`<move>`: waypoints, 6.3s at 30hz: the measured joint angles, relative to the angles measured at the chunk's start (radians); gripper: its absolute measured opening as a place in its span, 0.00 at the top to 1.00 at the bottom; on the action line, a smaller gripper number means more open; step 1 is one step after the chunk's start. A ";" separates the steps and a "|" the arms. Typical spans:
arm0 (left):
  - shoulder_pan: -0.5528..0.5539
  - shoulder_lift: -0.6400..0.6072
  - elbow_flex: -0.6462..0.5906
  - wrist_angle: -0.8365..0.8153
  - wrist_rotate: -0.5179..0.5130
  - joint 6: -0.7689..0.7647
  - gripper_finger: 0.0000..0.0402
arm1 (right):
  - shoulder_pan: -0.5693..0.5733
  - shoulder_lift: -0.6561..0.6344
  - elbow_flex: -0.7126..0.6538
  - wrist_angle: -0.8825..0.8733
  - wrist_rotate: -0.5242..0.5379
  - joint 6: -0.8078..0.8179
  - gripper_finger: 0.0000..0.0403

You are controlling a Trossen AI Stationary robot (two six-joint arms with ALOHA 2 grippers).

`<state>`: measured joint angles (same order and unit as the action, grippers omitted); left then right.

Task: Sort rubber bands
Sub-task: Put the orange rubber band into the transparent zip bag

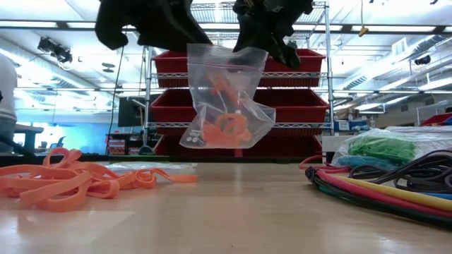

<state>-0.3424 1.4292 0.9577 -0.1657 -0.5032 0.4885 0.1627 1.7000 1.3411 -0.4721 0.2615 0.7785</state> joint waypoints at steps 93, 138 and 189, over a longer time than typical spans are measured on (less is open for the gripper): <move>-0.025 -0.254 -0.103 -0.229 0.382 -0.321 0.98 | 0.005 0.000 0.000 0.001 0.008 -0.042 1.00; 0.089 0.067 -0.347 0.215 0.699 -0.584 0.99 | 0.005 0.000 0.000 0.015 0.007 -0.073 1.00; 0.089 0.191 -0.316 0.318 0.747 -0.645 0.67 | 0.013 0.000 0.000 0.015 0.010 -0.076 1.00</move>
<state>-0.2535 1.6207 0.6418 0.1521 0.2441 -0.1567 0.1761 1.7000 1.3407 -0.4572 0.2718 0.7021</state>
